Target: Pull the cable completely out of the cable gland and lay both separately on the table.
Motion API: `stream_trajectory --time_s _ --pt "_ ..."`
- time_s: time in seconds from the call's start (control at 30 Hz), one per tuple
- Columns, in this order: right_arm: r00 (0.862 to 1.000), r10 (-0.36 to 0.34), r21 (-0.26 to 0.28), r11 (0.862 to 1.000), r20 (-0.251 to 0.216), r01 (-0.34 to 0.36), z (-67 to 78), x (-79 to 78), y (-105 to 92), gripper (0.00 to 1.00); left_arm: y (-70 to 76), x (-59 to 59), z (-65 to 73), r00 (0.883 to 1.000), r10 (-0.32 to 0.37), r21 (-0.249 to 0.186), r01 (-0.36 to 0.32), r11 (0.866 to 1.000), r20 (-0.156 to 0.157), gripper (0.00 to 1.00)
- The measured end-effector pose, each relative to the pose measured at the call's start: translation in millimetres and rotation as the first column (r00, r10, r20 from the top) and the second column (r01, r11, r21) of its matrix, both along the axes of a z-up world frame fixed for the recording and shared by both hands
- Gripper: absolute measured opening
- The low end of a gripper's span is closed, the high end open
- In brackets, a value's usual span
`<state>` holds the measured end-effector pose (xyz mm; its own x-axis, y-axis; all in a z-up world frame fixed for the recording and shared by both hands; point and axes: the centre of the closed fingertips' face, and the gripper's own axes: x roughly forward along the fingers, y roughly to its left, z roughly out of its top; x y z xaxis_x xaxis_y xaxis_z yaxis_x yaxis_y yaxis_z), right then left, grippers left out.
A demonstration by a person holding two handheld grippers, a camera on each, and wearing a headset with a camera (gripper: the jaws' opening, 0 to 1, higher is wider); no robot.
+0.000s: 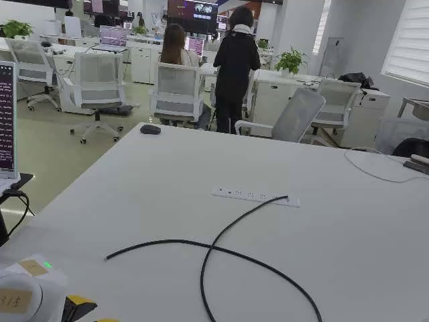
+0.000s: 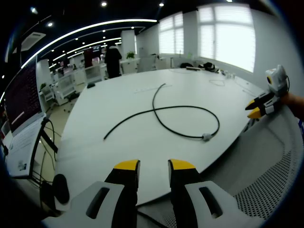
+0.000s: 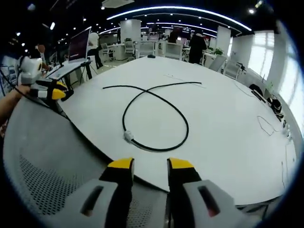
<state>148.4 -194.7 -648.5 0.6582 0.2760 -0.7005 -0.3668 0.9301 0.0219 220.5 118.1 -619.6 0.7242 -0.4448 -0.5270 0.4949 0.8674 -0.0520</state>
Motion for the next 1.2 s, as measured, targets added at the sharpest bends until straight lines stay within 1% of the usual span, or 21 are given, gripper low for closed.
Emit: stream_trajectory --time_s 0.1,0.33,0.73,0.93,1.03,1.1,1.2 --pt "1.0 0.007 0.003 1.0 -0.005 -0.007 -0.4 -0.7 1.3 0.26 -0.1 -1.8 -4.0 1.0 -0.005 0.031 0.005 1.0 -0.016 0.26" --pt "1.0 -0.004 0.013 1.0 0.004 0.004 0.7 0.4 0.3 0.24 -0.7 -4.7 -8.9 0.999 -0.015 0.046 0.017 0.999 -0.039 0.25" --pt "1.0 -0.005 0.015 1.0 -0.004 0.005 -0.5 0.1 0.0 0.24 -0.9 -3.8 -8.1 0.999 -0.011 0.046 0.012 0.999 -0.035 0.25" --pt "1.0 -0.007 0.016 1.0 -0.013 0.007 -1.6 -0.6 -0.2 0.23 -0.7 -3.8 -8.9 0.999 -0.009 0.047 0.011 0.999 -0.039 0.24" --pt "1.0 -0.003 0.012 1.0 -0.023 0.004 -3.4 -1.4 -0.3 0.24 -0.3 -2.6 -8.7 0.999 -0.01 0.048 0.012 0.999 -0.036 0.23" --pt "1.0 -0.011 0.008 1.0 -0.015 0.011 -2.2 -0.5 -1.7 0.27 0.1 -2.7 -9.0 0.999 -0.009 0.049 0.011 0.999 -0.038 0.24" --pt "1.0 -0.012 0.011 1.0 -0.02 0.013 -2.6 -1.2 -1.5 0.26 -0.1 -2.8 -8.8 0.999 -0.01 0.048 0.012 0.999 -0.037 0.24"
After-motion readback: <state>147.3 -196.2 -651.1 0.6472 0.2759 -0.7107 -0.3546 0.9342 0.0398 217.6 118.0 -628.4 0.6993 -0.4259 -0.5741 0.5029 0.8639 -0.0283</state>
